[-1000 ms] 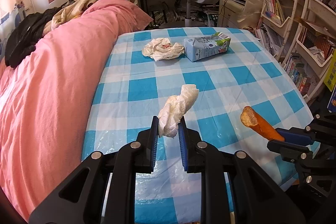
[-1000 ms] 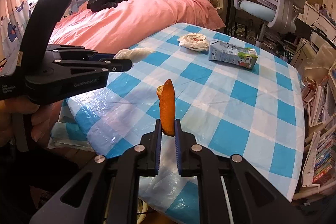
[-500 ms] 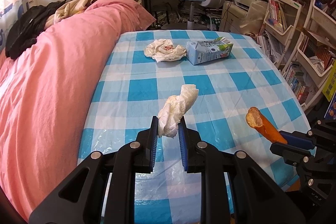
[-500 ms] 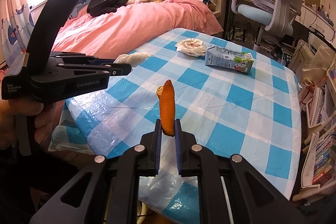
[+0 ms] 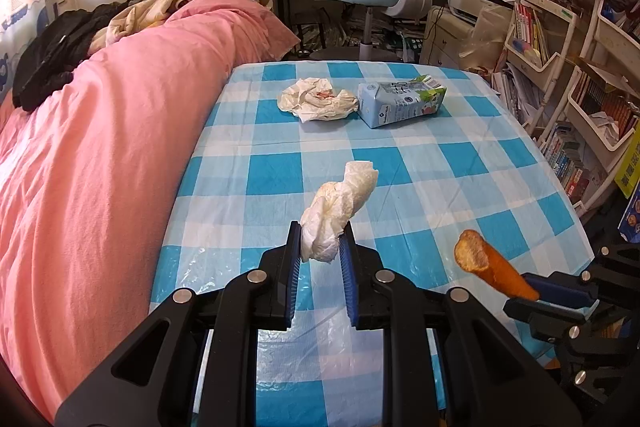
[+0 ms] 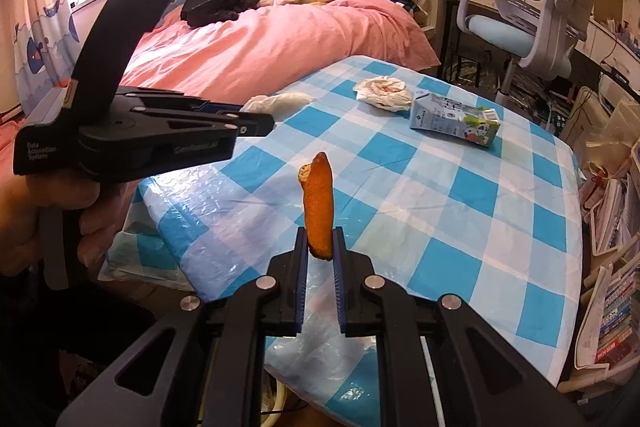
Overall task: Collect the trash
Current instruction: 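Hold the peel in the right gripper and the tissue in the left above the table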
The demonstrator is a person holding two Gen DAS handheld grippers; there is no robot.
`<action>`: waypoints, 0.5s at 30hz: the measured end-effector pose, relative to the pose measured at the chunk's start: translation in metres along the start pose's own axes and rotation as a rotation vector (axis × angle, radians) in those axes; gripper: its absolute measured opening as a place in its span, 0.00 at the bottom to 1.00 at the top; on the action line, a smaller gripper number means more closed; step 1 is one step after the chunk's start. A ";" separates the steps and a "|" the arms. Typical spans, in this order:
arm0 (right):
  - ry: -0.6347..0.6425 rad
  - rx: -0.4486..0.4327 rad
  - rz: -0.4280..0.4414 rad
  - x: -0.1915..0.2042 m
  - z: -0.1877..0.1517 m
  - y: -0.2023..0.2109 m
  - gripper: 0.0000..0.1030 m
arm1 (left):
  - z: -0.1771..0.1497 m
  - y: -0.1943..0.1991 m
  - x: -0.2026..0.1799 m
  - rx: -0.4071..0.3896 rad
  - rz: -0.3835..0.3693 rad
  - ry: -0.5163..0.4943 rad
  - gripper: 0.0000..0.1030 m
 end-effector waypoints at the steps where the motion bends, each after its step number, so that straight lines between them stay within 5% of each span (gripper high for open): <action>1: 0.001 0.000 0.001 0.000 0.000 0.000 0.12 | 0.000 0.000 0.000 0.000 -0.001 -0.001 0.17; 15: 0.004 0.001 0.002 0.003 0.000 -0.001 0.12 | 0.000 0.000 0.000 0.000 0.000 -0.001 0.17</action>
Point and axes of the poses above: each gripper's, at about its wrist camera, not at the fingertips, and y roughly against the way its jaws point, x to its left, z to its top, the point moved 6 cm from there along -y, roughly the way its jaws point, and after that the axes turned 12 degrees about -z, right-handed, at the moved point
